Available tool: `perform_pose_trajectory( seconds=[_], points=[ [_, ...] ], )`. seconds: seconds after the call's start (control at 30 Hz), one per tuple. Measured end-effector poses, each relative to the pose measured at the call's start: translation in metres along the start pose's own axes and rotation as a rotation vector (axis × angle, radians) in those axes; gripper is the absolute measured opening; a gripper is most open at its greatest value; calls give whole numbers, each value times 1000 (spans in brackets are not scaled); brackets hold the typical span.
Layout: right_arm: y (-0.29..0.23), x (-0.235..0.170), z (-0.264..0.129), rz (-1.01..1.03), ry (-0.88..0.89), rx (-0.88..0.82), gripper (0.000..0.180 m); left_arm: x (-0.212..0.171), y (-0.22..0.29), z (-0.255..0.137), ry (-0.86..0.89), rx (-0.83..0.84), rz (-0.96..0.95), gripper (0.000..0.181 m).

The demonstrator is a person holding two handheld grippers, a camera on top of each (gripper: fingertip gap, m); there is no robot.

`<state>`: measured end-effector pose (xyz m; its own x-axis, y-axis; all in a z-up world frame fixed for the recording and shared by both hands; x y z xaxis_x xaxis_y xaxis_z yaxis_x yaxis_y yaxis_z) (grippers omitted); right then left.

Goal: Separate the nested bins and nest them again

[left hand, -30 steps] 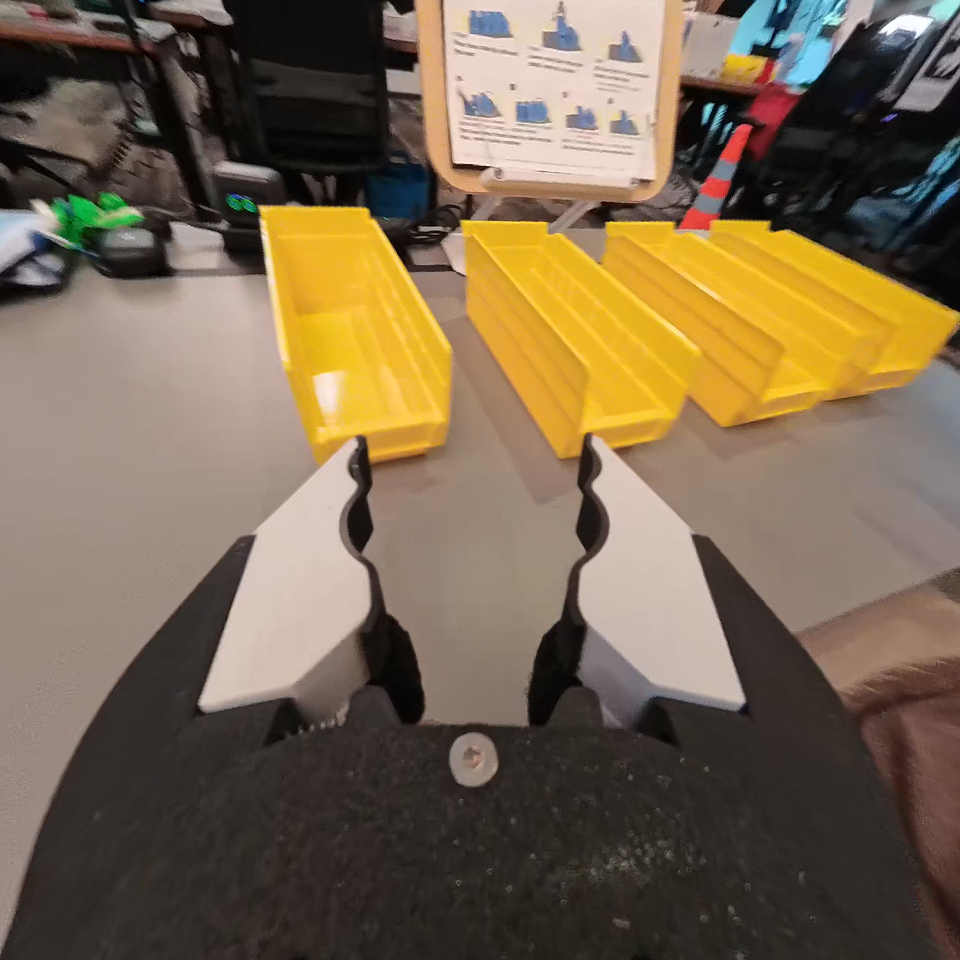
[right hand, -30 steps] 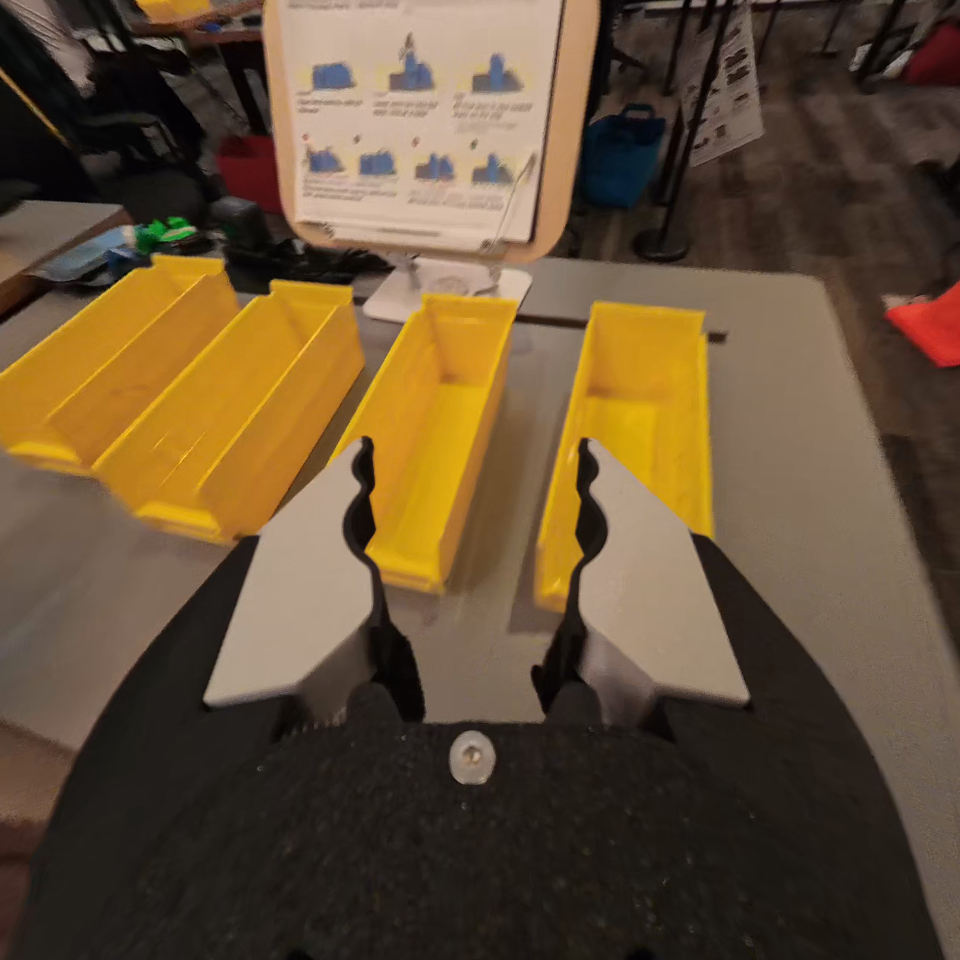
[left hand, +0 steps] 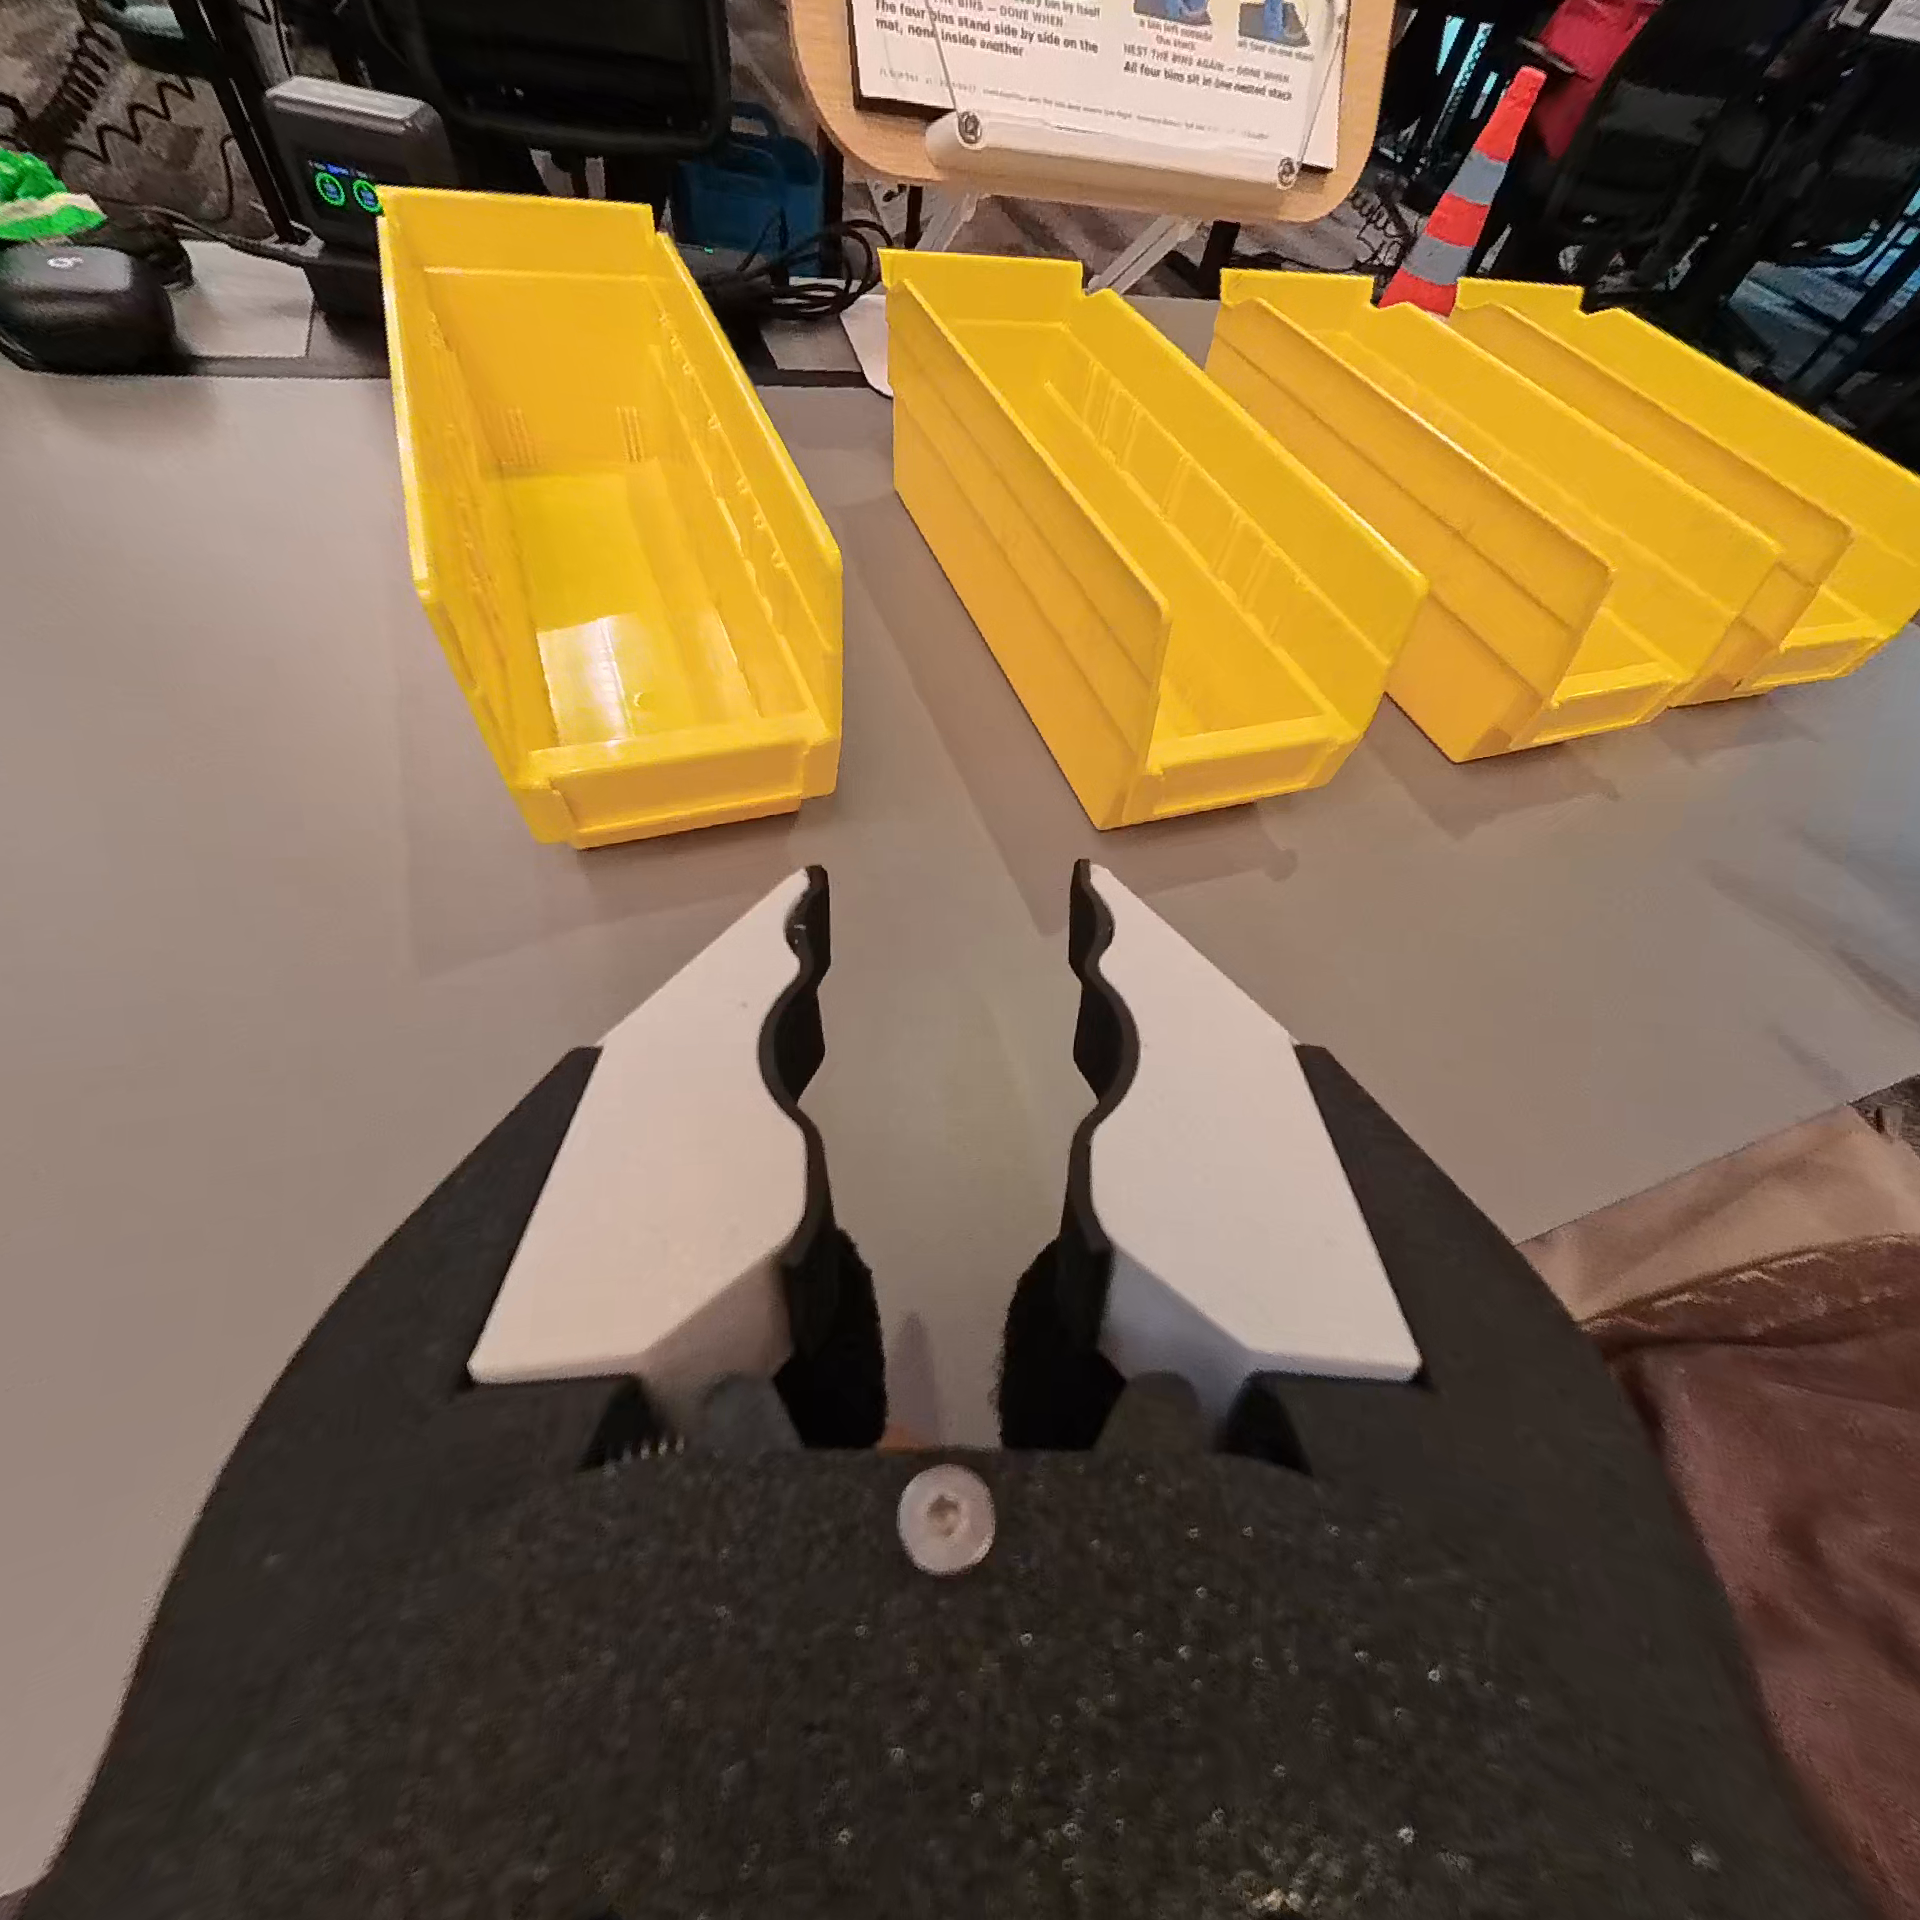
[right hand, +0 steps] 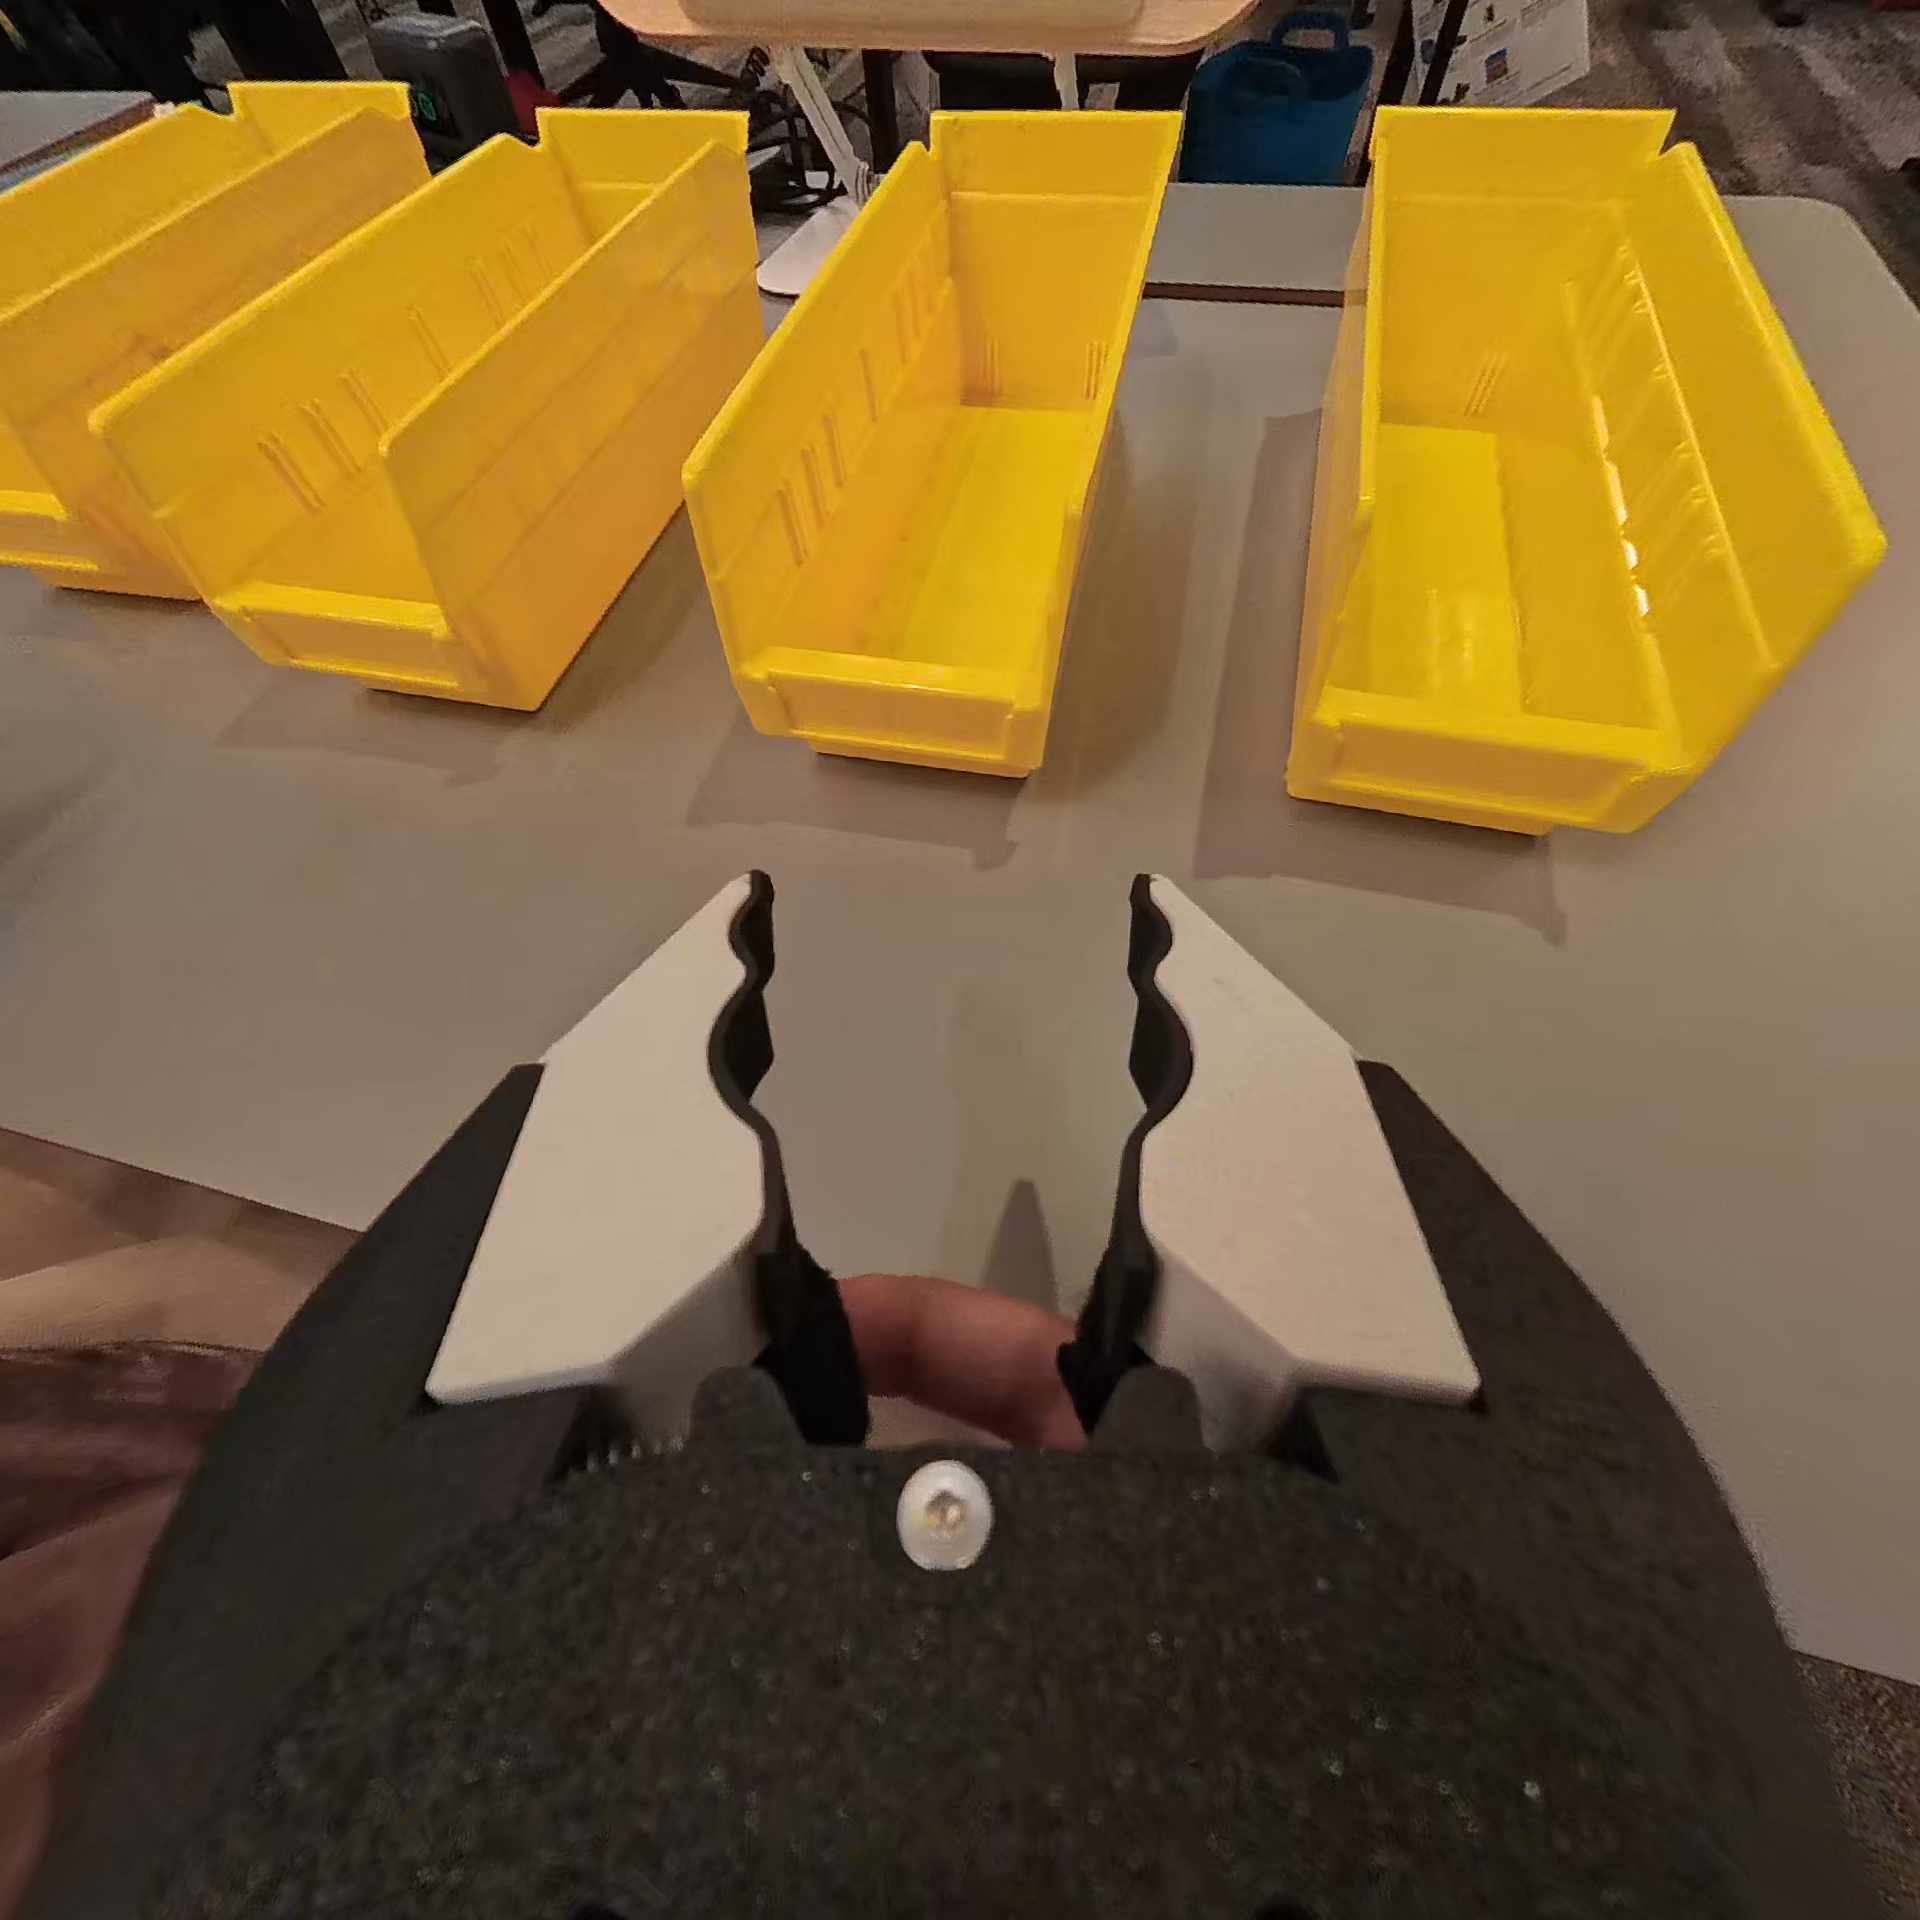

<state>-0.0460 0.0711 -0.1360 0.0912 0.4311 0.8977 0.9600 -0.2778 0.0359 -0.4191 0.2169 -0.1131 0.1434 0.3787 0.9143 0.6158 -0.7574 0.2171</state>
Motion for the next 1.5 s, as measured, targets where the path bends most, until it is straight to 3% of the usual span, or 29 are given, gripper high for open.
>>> perform_pose_trajectory(
  seconds=[1.03,1.27,1.4,1.43,1.47,1.5],
  points=[
    [-11,2,7,-66,16,9,69,-10,8,-3,-58,-2,35,44],
    [78,37,31,60,92,-176,70,-15,5,-10,-63,19,17,43],
    [146,42,54,148,68,-276,88,-16,5,-11,-67,22,15,43],
    [158,45,60,153,64,-296,88,-17,5,-11,-67,24,17,43],
    [165,48,68,166,56,-281,71,-17,4,-12,-68,28,21,43],
    [173,50,76,181,51,-280,68,-17,3,-12,-70,33,23,42]
  ],
)
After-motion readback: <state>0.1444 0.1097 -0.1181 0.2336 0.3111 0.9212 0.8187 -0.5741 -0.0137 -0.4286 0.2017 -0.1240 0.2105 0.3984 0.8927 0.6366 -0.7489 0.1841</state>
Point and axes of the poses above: each gripper's, where its closed fingertips meet, z out along the fingers, x out of its top, y = z × x across the jaws, the point moved 2 cm from there along -z, back along the fingers, and after that the axes turned 12 degrees about -x, right-handed, at the moved point
